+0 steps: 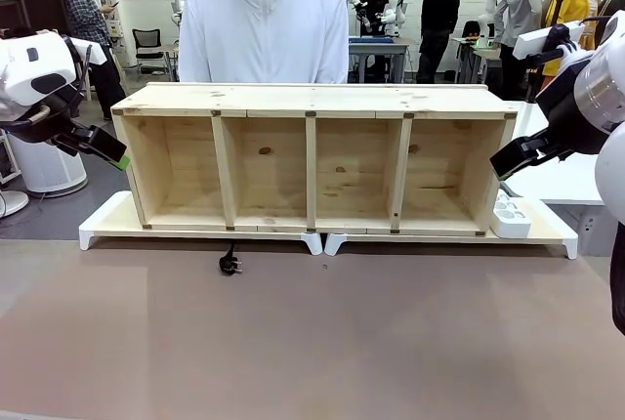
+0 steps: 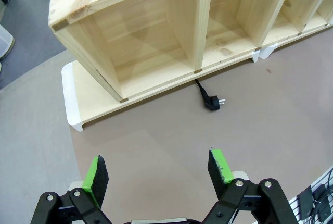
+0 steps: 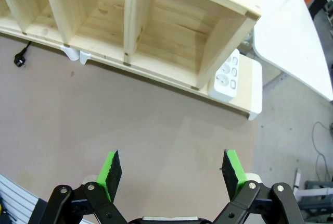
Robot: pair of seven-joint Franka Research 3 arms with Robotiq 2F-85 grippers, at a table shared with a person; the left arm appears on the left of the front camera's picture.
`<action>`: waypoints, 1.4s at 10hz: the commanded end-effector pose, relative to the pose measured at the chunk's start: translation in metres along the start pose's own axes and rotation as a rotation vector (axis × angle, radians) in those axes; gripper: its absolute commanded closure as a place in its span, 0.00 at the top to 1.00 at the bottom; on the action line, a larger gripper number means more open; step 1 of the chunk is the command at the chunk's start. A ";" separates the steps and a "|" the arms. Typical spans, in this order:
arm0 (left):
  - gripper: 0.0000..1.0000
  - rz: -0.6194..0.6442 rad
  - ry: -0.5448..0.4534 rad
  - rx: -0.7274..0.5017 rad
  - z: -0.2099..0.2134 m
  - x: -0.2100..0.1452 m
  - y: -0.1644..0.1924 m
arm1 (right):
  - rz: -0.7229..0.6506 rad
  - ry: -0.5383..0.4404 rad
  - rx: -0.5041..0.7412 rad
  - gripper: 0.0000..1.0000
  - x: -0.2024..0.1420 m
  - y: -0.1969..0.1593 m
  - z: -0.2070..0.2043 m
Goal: Perform cable management.
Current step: When the cord part of the Power Cable appears at the lower middle area of the table and stops, grasp the cord part of the Power Cable.
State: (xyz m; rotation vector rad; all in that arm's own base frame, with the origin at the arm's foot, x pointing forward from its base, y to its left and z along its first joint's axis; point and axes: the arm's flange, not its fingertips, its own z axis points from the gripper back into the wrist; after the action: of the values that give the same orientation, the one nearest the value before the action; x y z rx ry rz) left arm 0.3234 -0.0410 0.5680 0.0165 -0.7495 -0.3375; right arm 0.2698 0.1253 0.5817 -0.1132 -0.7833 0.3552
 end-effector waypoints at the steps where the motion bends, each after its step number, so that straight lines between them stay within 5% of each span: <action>1: 1.00 0.008 -0.001 0.003 0.001 0.000 0.001 | -0.002 0.000 0.000 1.00 0.000 -0.001 0.000; 14: 1.00 0.008 -0.001 0.003 0.001 0.000 0.001 | -0.002 0.000 0.000 1.00 0.000 -0.001 0.000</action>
State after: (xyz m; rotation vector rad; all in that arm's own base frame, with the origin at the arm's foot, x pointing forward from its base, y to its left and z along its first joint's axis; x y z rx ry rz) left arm 0.3234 -0.0410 0.5680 0.0165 -0.7495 -0.3375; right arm 0.2698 0.1253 0.5817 -0.1132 -0.7833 0.3552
